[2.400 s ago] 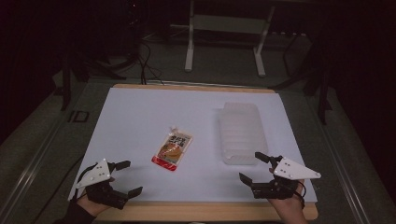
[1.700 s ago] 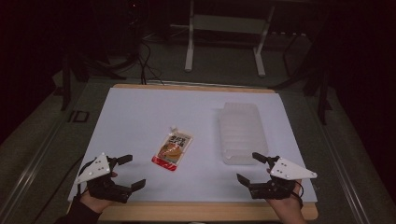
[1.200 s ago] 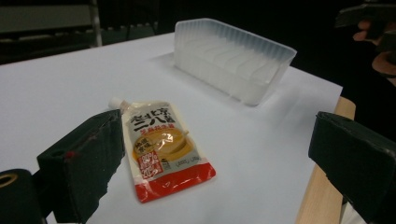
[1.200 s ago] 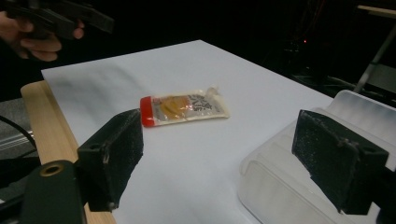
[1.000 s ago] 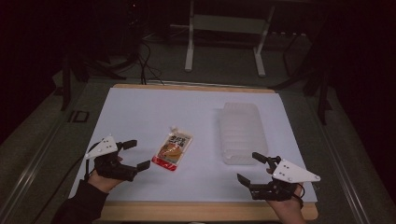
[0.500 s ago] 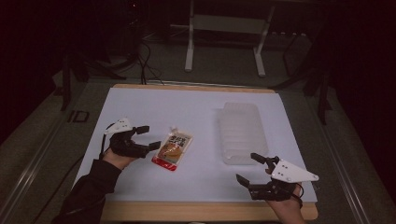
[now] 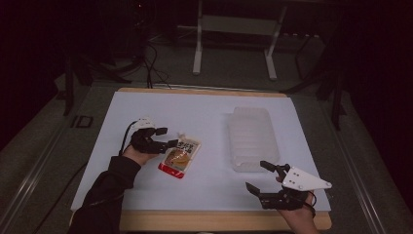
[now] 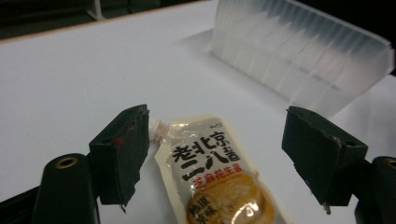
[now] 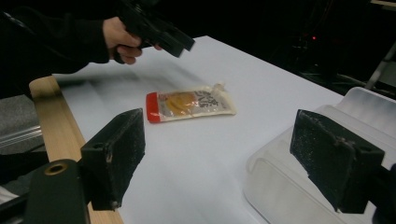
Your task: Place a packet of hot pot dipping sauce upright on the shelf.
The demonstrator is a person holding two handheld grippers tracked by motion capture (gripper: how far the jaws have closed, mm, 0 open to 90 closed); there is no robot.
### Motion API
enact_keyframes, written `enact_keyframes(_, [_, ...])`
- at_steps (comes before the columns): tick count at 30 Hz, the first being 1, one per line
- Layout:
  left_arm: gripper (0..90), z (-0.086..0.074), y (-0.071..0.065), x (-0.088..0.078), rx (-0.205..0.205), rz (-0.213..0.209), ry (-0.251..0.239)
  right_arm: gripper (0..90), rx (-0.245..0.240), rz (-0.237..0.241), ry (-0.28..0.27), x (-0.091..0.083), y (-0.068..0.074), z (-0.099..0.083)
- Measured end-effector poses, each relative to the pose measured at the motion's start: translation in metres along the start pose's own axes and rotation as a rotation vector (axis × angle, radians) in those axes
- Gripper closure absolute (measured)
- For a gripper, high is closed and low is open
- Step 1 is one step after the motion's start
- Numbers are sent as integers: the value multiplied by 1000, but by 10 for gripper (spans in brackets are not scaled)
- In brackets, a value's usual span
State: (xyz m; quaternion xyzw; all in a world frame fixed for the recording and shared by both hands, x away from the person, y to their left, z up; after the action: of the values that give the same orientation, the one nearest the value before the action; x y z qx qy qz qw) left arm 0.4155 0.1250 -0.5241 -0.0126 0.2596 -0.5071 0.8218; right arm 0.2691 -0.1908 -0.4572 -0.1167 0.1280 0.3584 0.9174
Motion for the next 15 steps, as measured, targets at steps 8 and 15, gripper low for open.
enact_keyframes(8, [340,-12,22,22,-54,-17,58,204,0,3,-4,0,2,0])
enact_keyframes(15, [346,-21,38,34,-102,-22,87,204,0,12,4,1,2,-1])
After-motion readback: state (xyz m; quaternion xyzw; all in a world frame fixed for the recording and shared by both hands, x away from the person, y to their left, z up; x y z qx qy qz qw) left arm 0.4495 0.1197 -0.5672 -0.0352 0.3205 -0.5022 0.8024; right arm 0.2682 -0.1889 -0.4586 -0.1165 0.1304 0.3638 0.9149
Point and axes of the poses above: each handheld gripper's, and its own axes: x roughly forward along the jaws, z roughly out of its top, y roughly to its left, the point moved 8 cm from there along x, roughly forward along the jaws, and after that the axes turned 11 degrees about -z, right-handed, at the moved point
